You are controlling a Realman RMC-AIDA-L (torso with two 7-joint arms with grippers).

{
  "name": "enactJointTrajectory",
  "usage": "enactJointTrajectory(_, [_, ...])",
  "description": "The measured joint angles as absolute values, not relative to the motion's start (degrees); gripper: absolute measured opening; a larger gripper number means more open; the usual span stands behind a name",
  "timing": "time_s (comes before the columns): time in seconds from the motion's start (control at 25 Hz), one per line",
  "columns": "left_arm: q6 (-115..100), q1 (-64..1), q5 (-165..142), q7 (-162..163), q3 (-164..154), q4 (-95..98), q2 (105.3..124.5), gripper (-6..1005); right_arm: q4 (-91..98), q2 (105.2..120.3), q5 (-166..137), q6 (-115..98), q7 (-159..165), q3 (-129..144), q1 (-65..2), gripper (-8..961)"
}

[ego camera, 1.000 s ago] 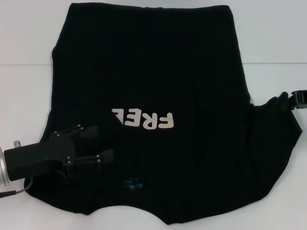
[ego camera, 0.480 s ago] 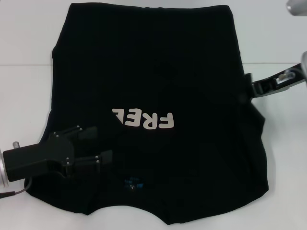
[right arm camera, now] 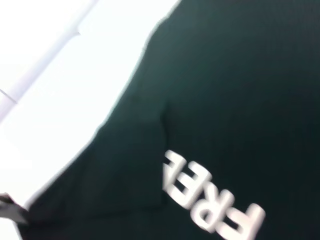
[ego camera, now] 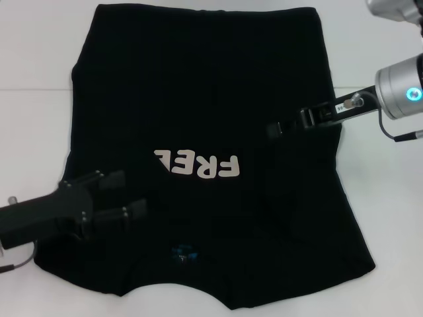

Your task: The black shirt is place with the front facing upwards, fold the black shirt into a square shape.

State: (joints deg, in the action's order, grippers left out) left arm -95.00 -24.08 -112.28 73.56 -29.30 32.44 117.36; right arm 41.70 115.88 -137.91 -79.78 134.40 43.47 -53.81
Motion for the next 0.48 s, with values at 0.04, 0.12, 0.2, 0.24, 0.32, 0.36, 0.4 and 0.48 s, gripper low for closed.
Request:
enactJointTrajectory(0.04, [-95.08,-24.03,-112.26,74.35,-28.59,32.43,117.31,907,40.81,115.51,-135.44,-79.37,133.13,43.20,-52.99,275])
enactJointTrajectory(0.12, [-95.47,-23.99,-112.23,77.49,-26.53,32.42,116.95,906,39.32,114.82,-131.16,-78.43,130.39,42.64,-50.94,337])
enactJointTrajectory(0.2, [-95.75,-23.99,-112.24,82.38,-24.53,32.45,116.12,906,38.04,114.10,-127.15,-77.94,126.73,42.10,-48.41,387])
enactJointTrajectory(0.24, [-95.88,-23.99,-112.34,85.46,-23.85,32.50,115.47,905,37.58,113.89,-125.60,-77.79,124.49,41.97,-47.25,412])
enactJointTrajectory(0.32, [-96.18,-23.99,-113.05,91.74,-23.42,32.61,113.88,905,36.64,113.77,-122.84,-77.85,118.57,41.80,-44.59,463])
enactJointTrajectory(0.36, [-96.36,-24.00,-113.69,94.90,-23.29,32.77,112.96,906,36.23,114.00,-121.55,-78.02,113.98,41.76,-42.99,488])
enactJointTrajectory(0.4, [-96.64,-23.95,-114.78,98.28,-23.13,33.40,112.23,906,36.11,114.47,-120.57,-78.33,109.18,41.77,-41.71,513])
enactJointTrajectory(0.48, [-96.70,-23.59,-118.91,106.58,-22.78,37.03,110.98,907,36.39,116.88,-116.60,-79.32,92.76,41.58,-37.00,563])
